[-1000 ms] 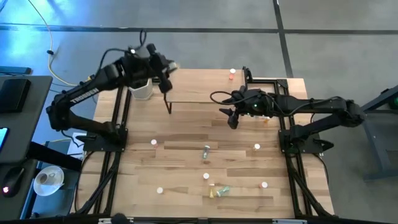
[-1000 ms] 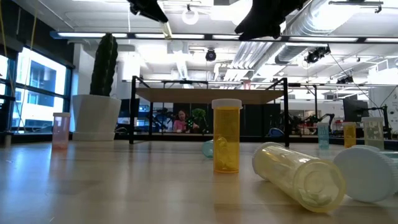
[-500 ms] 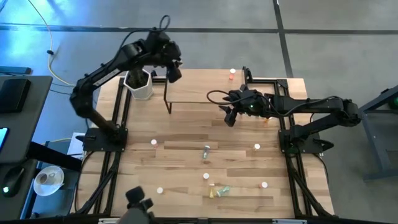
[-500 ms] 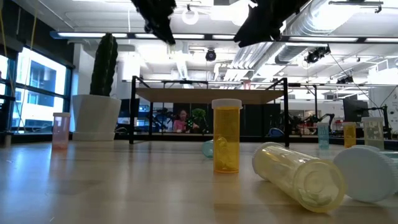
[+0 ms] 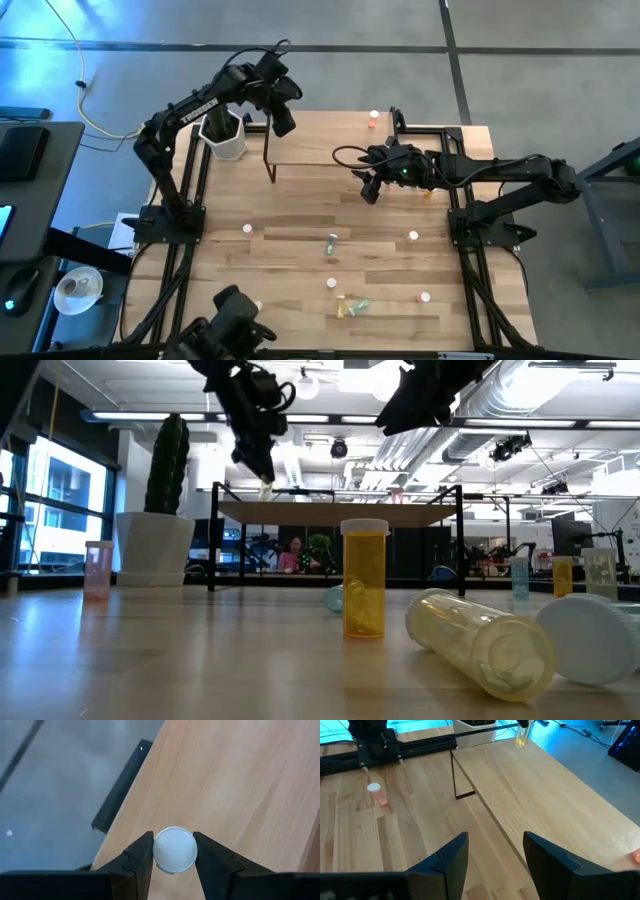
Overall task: Pick and place medicine bottles onto shelf by color
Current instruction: Put the middle left yellow pill bottle on the shelf
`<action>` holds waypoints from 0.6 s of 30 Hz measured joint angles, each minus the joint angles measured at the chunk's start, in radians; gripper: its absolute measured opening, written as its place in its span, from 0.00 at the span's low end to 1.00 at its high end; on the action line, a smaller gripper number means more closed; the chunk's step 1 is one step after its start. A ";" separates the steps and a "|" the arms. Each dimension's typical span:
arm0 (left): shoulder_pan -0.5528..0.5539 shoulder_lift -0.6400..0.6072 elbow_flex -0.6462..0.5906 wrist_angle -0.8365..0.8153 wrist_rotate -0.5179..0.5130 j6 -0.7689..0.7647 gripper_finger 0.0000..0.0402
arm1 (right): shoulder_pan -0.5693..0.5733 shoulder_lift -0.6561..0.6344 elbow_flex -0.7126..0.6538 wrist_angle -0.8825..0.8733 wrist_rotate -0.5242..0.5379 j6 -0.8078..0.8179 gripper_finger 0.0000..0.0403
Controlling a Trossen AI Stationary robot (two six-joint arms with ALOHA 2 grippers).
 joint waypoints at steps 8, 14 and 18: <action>0.009 0.026 -0.001 -0.002 -0.005 0.002 0.30 | 0.000 0.000 0.000 0.000 0.000 0.000 0.45; 0.014 0.026 -0.001 -0.001 -0.007 -0.024 0.30 | 0.000 0.000 0.000 0.000 0.000 0.000 0.45; 0.014 0.037 -0.001 0.002 -0.003 -0.028 0.30 | 0.000 0.000 0.000 0.000 0.000 0.000 0.45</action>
